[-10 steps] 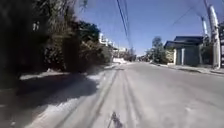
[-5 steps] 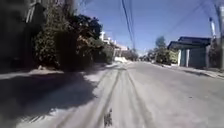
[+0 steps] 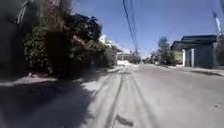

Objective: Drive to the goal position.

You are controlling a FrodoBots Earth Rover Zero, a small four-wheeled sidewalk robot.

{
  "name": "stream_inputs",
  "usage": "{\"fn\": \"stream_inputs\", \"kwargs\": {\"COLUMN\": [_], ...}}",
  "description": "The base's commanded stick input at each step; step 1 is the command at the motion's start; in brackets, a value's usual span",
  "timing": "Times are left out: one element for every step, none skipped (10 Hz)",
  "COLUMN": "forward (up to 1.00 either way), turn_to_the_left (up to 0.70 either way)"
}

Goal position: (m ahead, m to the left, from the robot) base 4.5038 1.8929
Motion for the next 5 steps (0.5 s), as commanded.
{"fn": "stream_inputs", "kwargs": {"forward": [1.0, 1.0, 1.0, 1.0, 1.0], "turn_to_the_left": [-0.39, -0.38, -0.27, -0.09, 0.0]}}
